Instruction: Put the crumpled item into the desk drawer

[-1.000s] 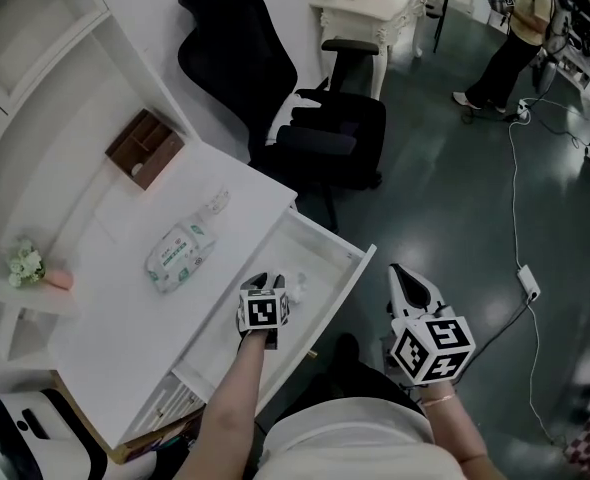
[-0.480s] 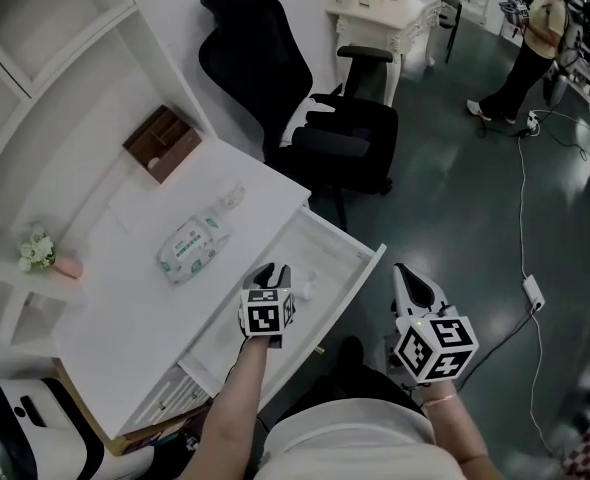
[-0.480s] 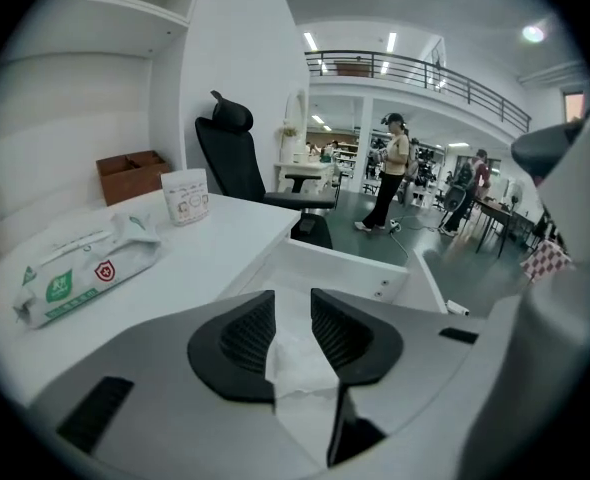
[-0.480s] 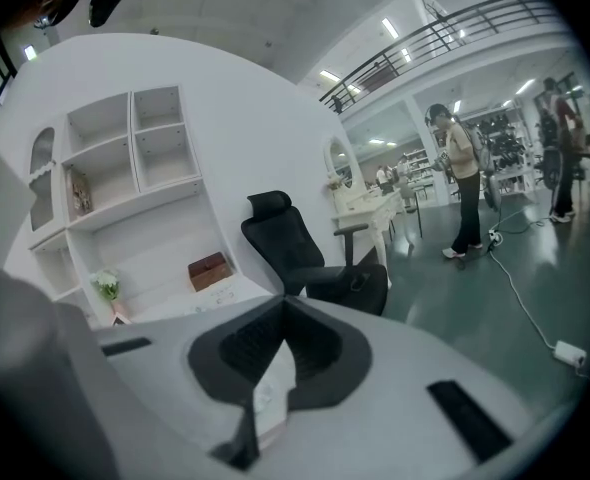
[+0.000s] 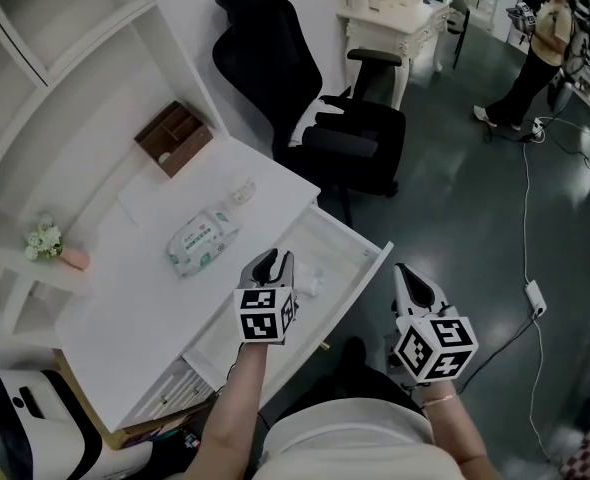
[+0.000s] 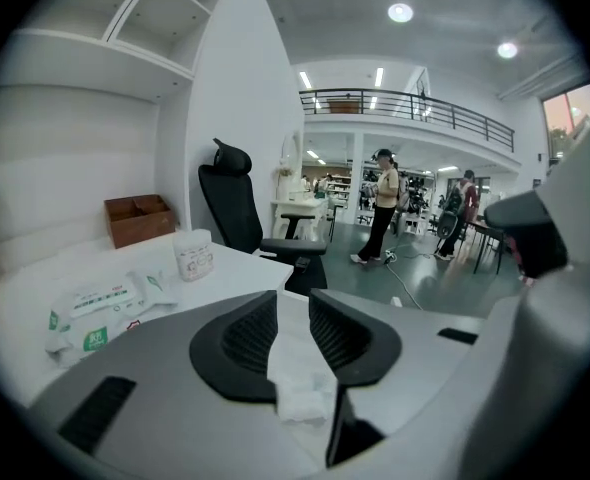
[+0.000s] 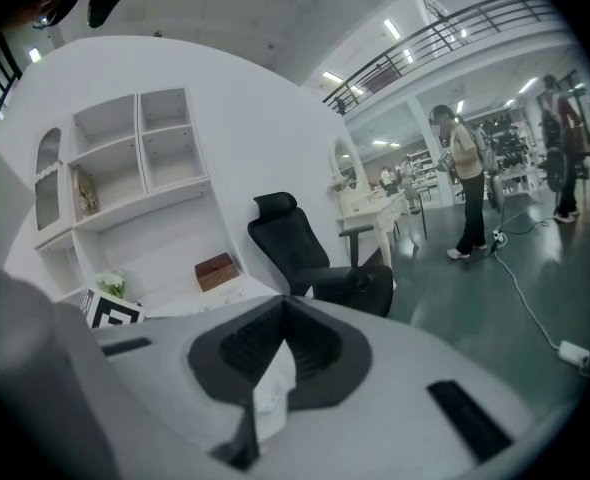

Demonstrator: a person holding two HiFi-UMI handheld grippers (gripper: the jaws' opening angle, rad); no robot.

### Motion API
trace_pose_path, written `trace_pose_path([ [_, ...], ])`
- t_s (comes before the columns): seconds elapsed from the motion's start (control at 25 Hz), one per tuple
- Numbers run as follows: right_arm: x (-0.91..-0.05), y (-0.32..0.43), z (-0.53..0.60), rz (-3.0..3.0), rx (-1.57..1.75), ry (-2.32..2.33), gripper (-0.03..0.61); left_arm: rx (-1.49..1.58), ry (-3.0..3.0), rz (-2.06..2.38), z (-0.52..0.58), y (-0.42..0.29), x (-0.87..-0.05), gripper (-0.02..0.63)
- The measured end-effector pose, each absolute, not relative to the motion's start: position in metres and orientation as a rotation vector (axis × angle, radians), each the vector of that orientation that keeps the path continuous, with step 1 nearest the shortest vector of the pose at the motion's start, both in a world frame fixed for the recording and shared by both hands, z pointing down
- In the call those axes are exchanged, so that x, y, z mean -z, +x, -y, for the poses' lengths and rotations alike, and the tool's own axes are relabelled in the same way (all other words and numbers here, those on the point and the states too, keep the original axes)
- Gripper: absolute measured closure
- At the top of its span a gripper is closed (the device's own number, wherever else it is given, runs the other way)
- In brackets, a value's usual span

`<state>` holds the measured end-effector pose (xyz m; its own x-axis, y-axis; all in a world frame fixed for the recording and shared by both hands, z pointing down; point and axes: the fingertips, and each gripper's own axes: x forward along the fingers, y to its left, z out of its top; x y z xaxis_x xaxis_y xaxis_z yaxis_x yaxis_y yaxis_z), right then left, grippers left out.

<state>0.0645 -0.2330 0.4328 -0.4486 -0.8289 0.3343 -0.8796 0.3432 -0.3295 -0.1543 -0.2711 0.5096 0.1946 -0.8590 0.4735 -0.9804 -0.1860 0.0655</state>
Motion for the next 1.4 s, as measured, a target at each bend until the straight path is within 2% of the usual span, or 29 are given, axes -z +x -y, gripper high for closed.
trace_pose_path([
  [0.24,-0.428,0.059,0.227,2.511,-0.7,1.573,0.577,-0.395,2.185,1.765,0.264,-0.151,-0.472,0.525],
  [0.8,-0.422,0.055,0.218,2.531,-0.655,1.554,0.577,-0.262,2.229,1.856,0.235,-0.158,-0.425,0.589],
  [1.4,-0.418,0.057,0.213,2.532,-0.62,1.52,0.577,-0.182,2.214,1.907,0.213,-0.163,-0.406,0.595],
])
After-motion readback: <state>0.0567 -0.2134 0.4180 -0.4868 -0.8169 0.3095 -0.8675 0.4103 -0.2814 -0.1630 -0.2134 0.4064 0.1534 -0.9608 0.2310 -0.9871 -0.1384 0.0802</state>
